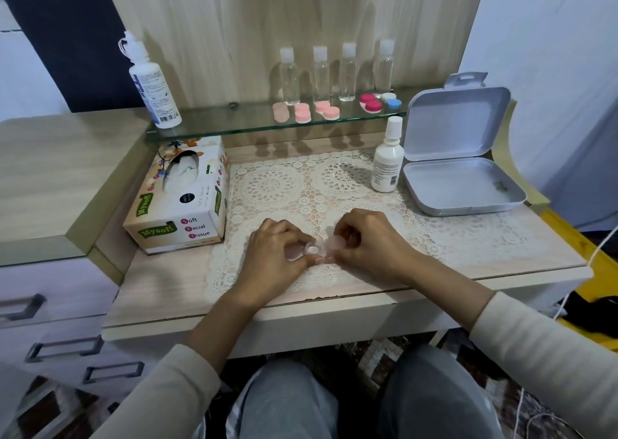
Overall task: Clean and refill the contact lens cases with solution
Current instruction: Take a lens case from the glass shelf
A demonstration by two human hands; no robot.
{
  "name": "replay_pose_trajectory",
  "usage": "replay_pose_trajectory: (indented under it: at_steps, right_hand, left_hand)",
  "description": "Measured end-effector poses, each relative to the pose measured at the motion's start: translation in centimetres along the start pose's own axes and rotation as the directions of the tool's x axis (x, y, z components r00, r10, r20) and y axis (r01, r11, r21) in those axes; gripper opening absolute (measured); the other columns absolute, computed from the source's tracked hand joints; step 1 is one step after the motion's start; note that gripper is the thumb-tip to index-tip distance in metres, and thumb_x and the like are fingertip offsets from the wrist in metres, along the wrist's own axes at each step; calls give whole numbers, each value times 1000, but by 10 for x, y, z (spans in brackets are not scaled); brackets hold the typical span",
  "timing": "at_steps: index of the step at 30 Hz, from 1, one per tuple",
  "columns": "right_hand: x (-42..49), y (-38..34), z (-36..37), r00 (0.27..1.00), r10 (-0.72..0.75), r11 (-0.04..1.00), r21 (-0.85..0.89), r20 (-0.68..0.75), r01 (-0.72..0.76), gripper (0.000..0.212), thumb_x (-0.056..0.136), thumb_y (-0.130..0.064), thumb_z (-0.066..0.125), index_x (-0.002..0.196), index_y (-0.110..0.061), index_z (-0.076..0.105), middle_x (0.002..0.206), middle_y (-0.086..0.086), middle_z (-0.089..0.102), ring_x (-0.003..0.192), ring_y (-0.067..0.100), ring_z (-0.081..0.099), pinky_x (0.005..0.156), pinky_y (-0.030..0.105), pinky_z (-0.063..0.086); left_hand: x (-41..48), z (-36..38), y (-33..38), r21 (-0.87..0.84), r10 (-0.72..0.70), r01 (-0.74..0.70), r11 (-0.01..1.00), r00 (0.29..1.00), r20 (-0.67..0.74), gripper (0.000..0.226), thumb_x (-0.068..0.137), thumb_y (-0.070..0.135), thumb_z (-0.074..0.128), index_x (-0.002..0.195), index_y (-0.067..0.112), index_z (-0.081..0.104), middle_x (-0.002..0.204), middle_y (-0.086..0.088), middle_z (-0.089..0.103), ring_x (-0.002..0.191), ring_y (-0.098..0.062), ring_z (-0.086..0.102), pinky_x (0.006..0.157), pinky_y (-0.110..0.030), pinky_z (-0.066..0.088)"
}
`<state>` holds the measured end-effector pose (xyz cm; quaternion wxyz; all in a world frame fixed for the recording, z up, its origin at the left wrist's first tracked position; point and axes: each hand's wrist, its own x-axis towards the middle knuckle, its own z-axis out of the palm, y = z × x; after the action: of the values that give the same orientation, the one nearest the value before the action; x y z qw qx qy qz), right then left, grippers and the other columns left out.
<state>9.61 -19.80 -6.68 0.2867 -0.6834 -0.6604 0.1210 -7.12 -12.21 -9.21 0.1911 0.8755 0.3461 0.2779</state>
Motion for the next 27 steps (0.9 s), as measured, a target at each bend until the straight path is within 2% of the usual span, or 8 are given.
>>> replay_pose_trajectory:
  at_steps: [2, 7, 12, 15, 18, 20, 24, 27]
  right_hand:
    - [1, -1, 1, 1000, 2, 1000, 9, -5, -2, 24, 71, -26, 76, 84, -10, 63, 80, -2, 55, 72, 12, 49, 59, 19, 40]
    - [4, 2, 1, 999, -40, 998, 46, 20, 39, 22, 69, -20, 79, 82, -10, 66, 73, -11, 53, 66, 3, 47, 56, 12, 35]
    - [1, 9, -5, 982, -129, 986, 122, 141, 112, 30, 76, -9, 71, 105, -13, 70, 98, -4, 62, 84, 3, 54, 72, 7, 38]
    - [3, 10, -4, 988, -60, 998, 27, 143, 57, 46, 73, -19, 75, 116, -15, 63, 106, 0, 56, 87, 6, 48, 69, 5, 33]
    - [5, 3, -1, 997, 28, 997, -73, 66, -23, 37, 71, -37, 74, 97, -16, 58, 96, -3, 50, 80, 11, 45, 60, 15, 33]
    - [6, -3, 0, 997, 16, 987, -164, 81, -2, 29, 75, -36, 70, 88, -15, 54, 89, -4, 46, 81, 15, 46, 61, 22, 30]
    - [8, -5, -8, 988, -9, 990, -140, 154, 31, 24, 79, -27, 67, 103, -22, 67, 95, -1, 50, 84, 11, 43, 69, 22, 32]
    - [8, -1, -13, 970, -6, 998, -62, 243, 21, 35, 81, -18, 61, 113, -32, 65, 98, -3, 50, 84, 8, 44, 73, 21, 35]
  left_hand:
    - [0, 0, 0, -17, 13, -13, 1000, 1000, -4, 31, 68, 41, 76, 93, 24, 73, 84, 16, 54, 87, -9, 40, 78, -31, 35]
    - [0, 0, 2, -52, 7, -7, 999, 1000, -2, 39, 63, 51, 65, 91, 25, 74, 78, 23, 49, 85, -8, 42, 79, -36, 37]
    - [0, -1, 3, -69, 7, -7, 998, 1000, 3, 37, 65, 49, 63, 92, 26, 74, 78, 24, 48, 86, -9, 44, 81, -36, 37]
    - [-1, 0, 1, -56, 10, -10, 998, 1000, -4, 38, 66, 48, 64, 94, 25, 73, 79, 23, 48, 87, -9, 44, 82, -33, 36]
    - [-1, 1, 1, -51, 17, -17, 999, 1000, -3, 33, 70, 44, 68, 95, 24, 73, 82, 18, 50, 87, -9, 43, 80, -32, 36]
    - [-1, 1, 0, -54, 15, -15, 998, 1000, -4, 32, 71, 43, 70, 96, 23, 73, 83, 17, 51, 88, -9, 44, 80, -31, 36]
    - [-2, 2, 0, -54, -12, 12, 998, 1000, -4, 30, 70, 38, 75, 96, 22, 73, 86, 13, 54, 91, -11, 45, 81, -29, 35]
    - [-2, 2, 0, -71, -21, 20, 997, 1000, -10, 28, 70, 37, 76, 94, 24, 73, 87, 9, 57, 91, -12, 47, 82, -31, 36]
